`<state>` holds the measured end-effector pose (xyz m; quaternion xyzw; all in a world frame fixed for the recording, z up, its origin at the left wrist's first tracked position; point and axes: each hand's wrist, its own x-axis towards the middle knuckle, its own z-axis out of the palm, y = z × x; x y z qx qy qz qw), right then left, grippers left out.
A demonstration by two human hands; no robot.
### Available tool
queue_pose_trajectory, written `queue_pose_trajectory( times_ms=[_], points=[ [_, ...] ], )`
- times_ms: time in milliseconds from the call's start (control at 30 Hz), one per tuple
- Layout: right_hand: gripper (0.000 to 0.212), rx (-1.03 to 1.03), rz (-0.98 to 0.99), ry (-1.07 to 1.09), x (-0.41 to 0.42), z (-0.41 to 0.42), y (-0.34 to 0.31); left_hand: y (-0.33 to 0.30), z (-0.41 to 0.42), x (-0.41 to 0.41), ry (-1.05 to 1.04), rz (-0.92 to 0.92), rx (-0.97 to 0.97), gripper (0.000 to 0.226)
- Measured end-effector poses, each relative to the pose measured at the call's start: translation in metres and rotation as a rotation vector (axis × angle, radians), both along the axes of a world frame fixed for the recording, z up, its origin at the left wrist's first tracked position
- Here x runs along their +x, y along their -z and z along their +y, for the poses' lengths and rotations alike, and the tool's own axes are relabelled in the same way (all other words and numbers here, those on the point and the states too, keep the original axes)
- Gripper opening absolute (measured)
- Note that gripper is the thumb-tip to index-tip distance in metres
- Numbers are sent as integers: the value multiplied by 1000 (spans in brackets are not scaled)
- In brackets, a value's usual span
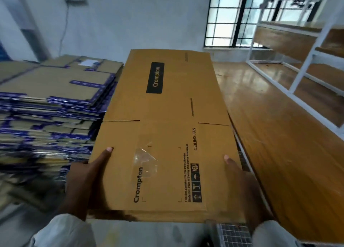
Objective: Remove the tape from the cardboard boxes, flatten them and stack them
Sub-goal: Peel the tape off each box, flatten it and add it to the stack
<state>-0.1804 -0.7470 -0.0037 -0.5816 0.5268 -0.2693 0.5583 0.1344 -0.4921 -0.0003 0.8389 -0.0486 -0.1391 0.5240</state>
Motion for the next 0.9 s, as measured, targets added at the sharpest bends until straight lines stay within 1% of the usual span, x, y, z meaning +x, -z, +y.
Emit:
queue_pose_trajectory(
  times_ms=[33, 67, 100, 200, 267, 400, 467, 500, 533, 600, 667, 733, 800, 833, 900],
  points=[
    [69, -11, -44, -9, 6, 2, 11, -4, 12, 1, -32, 5, 18, 82],
    [72, 12, -18, 6, 16, 7, 12, -6, 23, 5, -70, 6, 34, 80],
    [72, 36, -28, 14, 27, 10, 18, -9, 33, 8, -105, 18, 53, 82],
    [66, 98, -74, -16, 59, 12, 29, -11, 54, 31, -148, 17, 94, 105],
    [63, 99, -78, -14, 78, 10, 29, -9, 59, 54, -172, 18, 112, 111],
    [56, 77, -107, -22, 115, -5, 25, -16, 47, 86, -164, 49, 92, 108],
    [48, 72, -116, 0, 139, -19, 26, -22, 33, 102, -140, 30, 81, 101],
    [49, 79, -110, -1, 152, -25, 27, -25, 25, 114, -126, 11, 75, 99],
    [53, 93, -104, 3, 166, -33, 28, -30, 17, 126, -117, -4, 65, 97],
    [68, 121, -109, 26, 194, -48, 29, -39, 1, 152, -97, -23, 39, 92],
    [75, 153, -102, 41, 223, -62, 26, -47, -14, 178, -64, -61, 29, 89],
    [81, 172, -107, 37, 250, -77, 20, -52, -28, 203, -45, -92, 7, 90],
    [95, 177, -99, 46, 278, -94, 10, -56, -44, 228, -38, -107, -10, 93],
    [98, 170, -101, 52, 293, -105, 7, -58, -53, 243, -35, -105, -23, 90],
    [95, 146, -99, 56, 323, -124, -4, -62, -72, 276, -21, -95, -44, 81]
  ],
)
